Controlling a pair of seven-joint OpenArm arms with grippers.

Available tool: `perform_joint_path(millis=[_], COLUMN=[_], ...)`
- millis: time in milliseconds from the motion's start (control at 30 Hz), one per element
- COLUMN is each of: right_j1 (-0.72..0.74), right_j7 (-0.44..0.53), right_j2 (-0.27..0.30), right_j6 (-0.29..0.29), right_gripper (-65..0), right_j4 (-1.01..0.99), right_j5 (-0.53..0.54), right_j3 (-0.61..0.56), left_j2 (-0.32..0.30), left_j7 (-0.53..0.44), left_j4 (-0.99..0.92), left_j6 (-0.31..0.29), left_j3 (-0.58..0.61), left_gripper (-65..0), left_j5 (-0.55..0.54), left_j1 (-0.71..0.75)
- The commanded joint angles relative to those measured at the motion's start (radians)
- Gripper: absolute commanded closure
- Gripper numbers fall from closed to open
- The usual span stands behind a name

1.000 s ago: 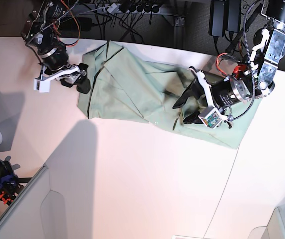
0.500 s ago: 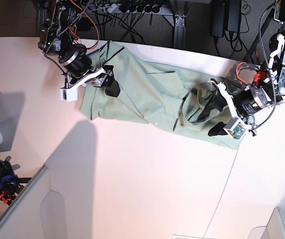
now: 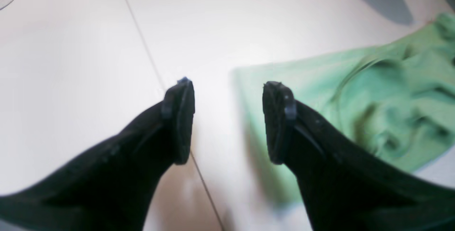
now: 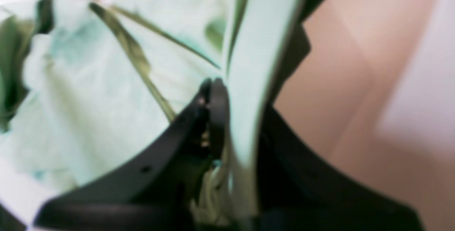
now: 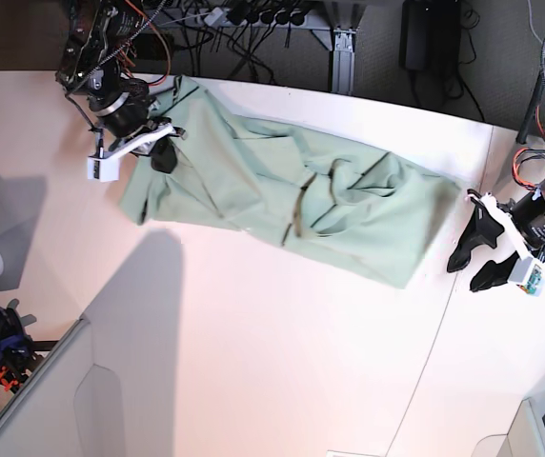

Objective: Fold the T-shirt properly

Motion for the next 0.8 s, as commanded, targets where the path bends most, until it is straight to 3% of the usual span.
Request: perform_joint_path(millis=[0, 167, 300, 500, 767], right_j1=[0.002, 0.003, 0.003, 0.007, 0.161], right_j7=[0.013, -0.039, -0.088, -0.074, 0.008], right_j2=[0.033, 0.104, 0.093, -0.055, -0.285], right_j6=[-0.010, -0.010, -0.008, -0.008, -0.009], right_gripper=[0.0, 0.0, 0.0, 0.0, 0.0], right_j4=[0.013, 0.019, 0.101, 0.330, 0.371], right_j5=[0.017, 0.194, 0.276, 0.263, 0.052], right_j3=[0.035, 0.162, 0.170, 0.069, -0.199], left_j2=[-0.014, -0.019, -0.019, -0.021, -0.089], left_j7=[-0.018, -0.019, -0.019, -0.016, -0.011], left_j4=[0.018, 0.018, 0.018, 0.017, 0.017], left_j6=[-0.007, -0.007, -0.008, -0.008, -0.008], left_j3=[-0.006, -0.006, -0.006, -0.006, -0.005], left_gripper=[-33.7, -33.7, -33.7, -33.7, -33.7], left_j5=[-0.024, -0.024, -0.024, -0.021, -0.039], left_j1=[-0.008, 0.021, 0.042, 0.057, 0.063])
